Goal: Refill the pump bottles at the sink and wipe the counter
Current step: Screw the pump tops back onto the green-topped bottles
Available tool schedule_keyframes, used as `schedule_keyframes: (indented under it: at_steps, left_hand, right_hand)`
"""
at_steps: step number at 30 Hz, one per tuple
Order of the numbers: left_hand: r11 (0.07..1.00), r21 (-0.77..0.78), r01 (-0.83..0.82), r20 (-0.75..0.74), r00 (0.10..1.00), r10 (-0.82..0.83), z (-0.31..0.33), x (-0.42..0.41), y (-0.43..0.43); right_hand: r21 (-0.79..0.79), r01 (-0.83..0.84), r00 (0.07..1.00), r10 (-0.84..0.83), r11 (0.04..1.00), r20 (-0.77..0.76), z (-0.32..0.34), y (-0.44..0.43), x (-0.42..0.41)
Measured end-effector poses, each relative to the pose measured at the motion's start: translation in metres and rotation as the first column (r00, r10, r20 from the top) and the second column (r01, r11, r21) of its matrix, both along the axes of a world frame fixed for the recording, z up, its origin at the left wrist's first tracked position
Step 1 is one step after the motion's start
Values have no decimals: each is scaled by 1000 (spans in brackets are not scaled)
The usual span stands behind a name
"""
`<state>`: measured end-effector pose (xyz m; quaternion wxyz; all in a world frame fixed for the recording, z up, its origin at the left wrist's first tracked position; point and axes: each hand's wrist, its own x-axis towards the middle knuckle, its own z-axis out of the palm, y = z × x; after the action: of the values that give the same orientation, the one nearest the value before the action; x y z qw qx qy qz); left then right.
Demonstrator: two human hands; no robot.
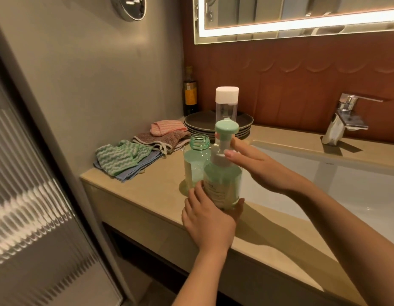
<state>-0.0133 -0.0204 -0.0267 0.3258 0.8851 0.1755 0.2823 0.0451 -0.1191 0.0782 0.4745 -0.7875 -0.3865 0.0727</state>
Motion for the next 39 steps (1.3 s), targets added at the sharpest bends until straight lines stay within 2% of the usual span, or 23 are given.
schedule_keyframes:
  at_steps: [1,3,7,10,13,15,21,23,34,39]
  left_hand:
    - [1000,-23,1,-7,1000,-1,0,0,0]
    - [1000,-15,-17,0,1000,17,0,0,0]
    - [1000,-4,-1,-44,999,0,-2,1,0]
    - [1000,-10,8,-36,999,-8,-2,2,0]
    - [1000,-6,7,-46,999,-7,-3,1,0]
    - [999,23,-25,-34,999,26,-3,1,0]
    - [1000,-1,-8,-42,999,8,-2,2,0]
    - [1000,6,-14,-38,999,14,-2,2,0]
    - [999,32,-32,-23,999,33,-1,1,-1]
    - [999,48,-10,-66,998,13,0,-1,0]
  right_hand:
    - [-21,25,999,-24,999,37,0,-3,0]
    - [-26,179,968,-172,984,181,2,-4,0]
    - [98,491,783,-488,866,385,2,8,-6]
    - [122,582,663,-556,804,502,-5,17,-6]
    - [114,620,566,-542,777,621,-6,16,-3]
    - [80,610,583,-514,789,630,-3,14,-4]
    - [-2,477,777,-420,879,469,5,5,-1]
    - [-16,448,812,-400,894,426,5,3,-1]
    - [20,524,740,-467,851,485,3,9,-10]
    - [81,508,752,-488,857,443,-4,12,-16]
